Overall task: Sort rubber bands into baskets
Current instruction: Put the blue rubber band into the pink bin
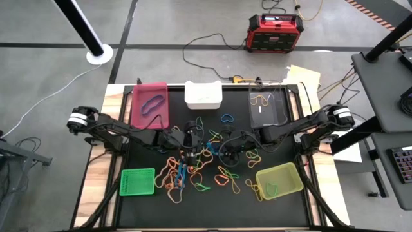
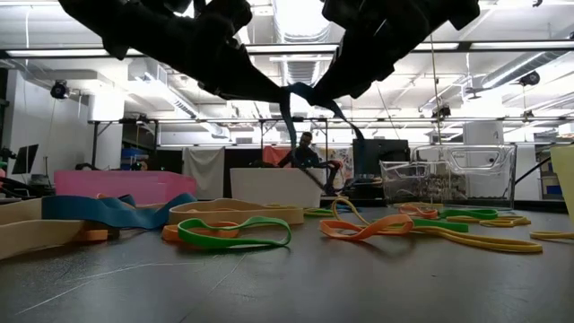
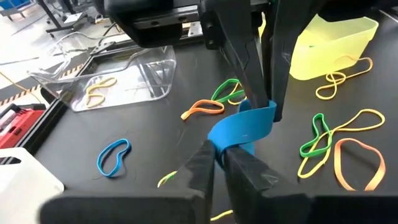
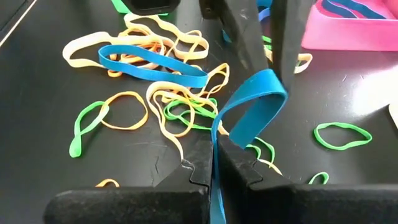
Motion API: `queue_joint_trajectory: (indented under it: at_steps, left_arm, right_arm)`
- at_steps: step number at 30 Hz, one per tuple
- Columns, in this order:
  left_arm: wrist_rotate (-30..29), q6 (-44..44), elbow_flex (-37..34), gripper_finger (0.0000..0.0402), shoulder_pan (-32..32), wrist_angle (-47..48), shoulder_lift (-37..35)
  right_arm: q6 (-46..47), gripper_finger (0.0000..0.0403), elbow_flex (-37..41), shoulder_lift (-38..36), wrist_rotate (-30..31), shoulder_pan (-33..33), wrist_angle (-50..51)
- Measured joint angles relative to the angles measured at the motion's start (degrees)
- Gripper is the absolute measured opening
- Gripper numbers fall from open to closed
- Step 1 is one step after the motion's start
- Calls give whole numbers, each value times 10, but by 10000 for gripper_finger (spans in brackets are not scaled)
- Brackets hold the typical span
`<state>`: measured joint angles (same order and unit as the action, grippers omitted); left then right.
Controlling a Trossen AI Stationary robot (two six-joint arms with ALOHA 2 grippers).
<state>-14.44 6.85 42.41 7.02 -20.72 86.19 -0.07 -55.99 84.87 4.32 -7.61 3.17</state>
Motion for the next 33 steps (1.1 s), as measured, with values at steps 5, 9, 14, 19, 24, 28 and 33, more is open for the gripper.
queue_joint_trajectory:
  at_steps: [5,9,14,19,24,28,33]
  left_arm:
    - [-5,2,4,1,0,21,0]
    - [-21,2,30,0,-2,82,-4]
    - [-54,18,67,0,-9,191,-14]
    - [-124,35,89,0,-24,327,-58]
    - [-226,14,112,0,-59,489,-131]
    - [-273,-43,131,0,-108,609,-183]
    - [-286,-112,127,0,-189,663,-219]
  right_arm:
    - [21,25,0,0,2,1,-10]
    - [35,55,0,-4,5,6,-10]
    - [46,95,0,-5,56,15,-8]
    - [46,124,0,-5,78,16,-7]
    - [46,139,0,-5,79,16,-9]
    - [46,145,0,-5,79,16,-10]
    - [46,145,0,-5,79,17,-18]
